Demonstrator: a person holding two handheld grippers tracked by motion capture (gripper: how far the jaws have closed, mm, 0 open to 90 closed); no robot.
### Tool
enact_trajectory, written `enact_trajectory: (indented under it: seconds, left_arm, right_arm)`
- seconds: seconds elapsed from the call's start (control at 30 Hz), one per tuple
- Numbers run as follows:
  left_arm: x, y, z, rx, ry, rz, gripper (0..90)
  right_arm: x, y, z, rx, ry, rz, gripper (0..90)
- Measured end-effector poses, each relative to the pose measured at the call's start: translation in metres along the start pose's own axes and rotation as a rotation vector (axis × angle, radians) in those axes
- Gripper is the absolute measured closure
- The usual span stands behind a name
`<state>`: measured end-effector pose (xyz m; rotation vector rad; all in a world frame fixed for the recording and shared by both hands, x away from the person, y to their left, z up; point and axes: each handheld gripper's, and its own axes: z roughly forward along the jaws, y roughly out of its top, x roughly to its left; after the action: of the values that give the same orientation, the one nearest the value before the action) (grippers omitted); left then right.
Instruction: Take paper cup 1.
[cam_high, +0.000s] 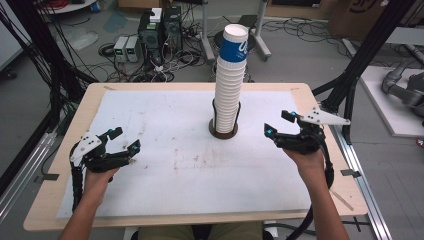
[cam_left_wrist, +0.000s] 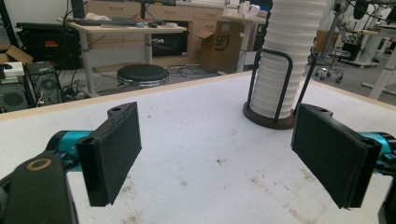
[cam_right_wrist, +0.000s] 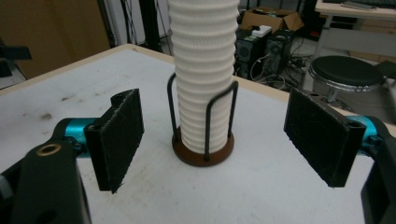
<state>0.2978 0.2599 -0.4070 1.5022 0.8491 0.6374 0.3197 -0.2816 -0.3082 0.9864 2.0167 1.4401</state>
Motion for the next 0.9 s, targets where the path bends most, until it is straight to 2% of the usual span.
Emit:
enact_trajectory:
  seconds: [0.17, 0.33, 0.47, 0.63, 0.77, 0.83, 0.9]
  left_arm:
    - [0.0, -0.001, -0.002, 0.001, 0.007, -0.003, 16.0]
    - [0.0, -0.001, -0.001, 0.005, 0.002, -0.002, 16.0]
    - [-0.002, -0.001, -0.001, 0.007, -0.002, -0.008, 16.0]
    - [-0.003, -0.002, 0.0, 0.013, -0.008, -0.007, 16.0]
    - [-0.003, -0.002, 0.001, 0.013, -0.007, -0.012, 16.0]
    - [-0.003, -0.002, 0.002, 0.01, -0.009, -0.016, 16.0]
    - [-0.003, -0.002, 0.002, 0.015, -0.011, -0.014, 16.0]
  right_arm:
    - [0.002, 0.028, 0.014, -0.005, 0.02, -0.024, 20.3]
    - [0.003, 0.057, 0.026, -0.016, 0.056, -0.019, 20.3]
    - [0.001, 0.068, 0.029, -0.024, 0.064, -0.013, 20.3]
    - [0.0, 0.085, 0.032, -0.022, 0.074, -0.029, 20.3]
    - [-0.001, 0.103, 0.036, -0.022, 0.077, -0.03, 20.3]
    - [-0.003, 0.119, 0.042, -0.022, 0.075, -0.025, 20.3]
    - [-0.003, 0.124, 0.044, -0.021, 0.08, -0.022, 20.3]
